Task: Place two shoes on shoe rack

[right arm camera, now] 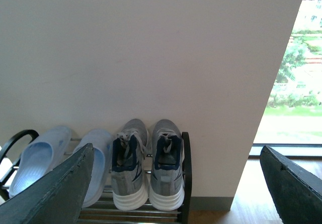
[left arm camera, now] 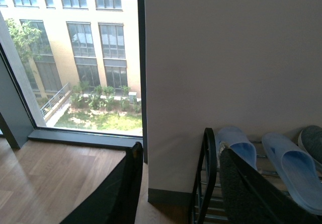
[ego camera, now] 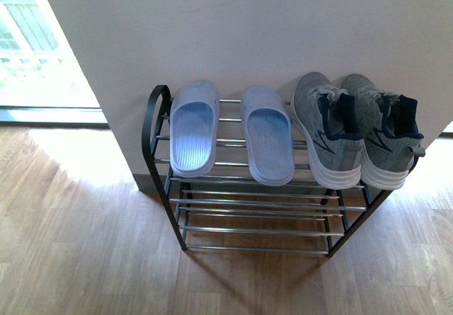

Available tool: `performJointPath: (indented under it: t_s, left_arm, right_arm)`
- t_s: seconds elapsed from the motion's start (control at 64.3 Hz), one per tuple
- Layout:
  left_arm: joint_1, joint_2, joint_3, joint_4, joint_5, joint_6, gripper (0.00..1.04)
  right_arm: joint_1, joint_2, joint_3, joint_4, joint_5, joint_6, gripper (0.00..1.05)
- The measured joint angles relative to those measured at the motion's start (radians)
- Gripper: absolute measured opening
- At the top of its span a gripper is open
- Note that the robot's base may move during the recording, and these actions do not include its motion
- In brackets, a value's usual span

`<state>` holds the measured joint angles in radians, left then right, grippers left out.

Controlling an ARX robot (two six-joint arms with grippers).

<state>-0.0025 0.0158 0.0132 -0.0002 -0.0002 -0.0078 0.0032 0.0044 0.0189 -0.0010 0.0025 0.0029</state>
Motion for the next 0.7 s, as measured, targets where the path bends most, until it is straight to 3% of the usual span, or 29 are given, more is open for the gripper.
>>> performJointPath:
  t_s: [0.202,0.7]
  left_arm:
    - [0.0,0.0,0.0,0.0,0.0,0.0,0.97]
    - [0.0,0.0,0.0,0.0,0.0,0.002,0.95]
  right_arm:
    - [0.0,0.0,0.0,0.0,0.0,0.0,0.96]
    - [0.0,0.0,0.0,0.0,0.0,0.0,0.96]
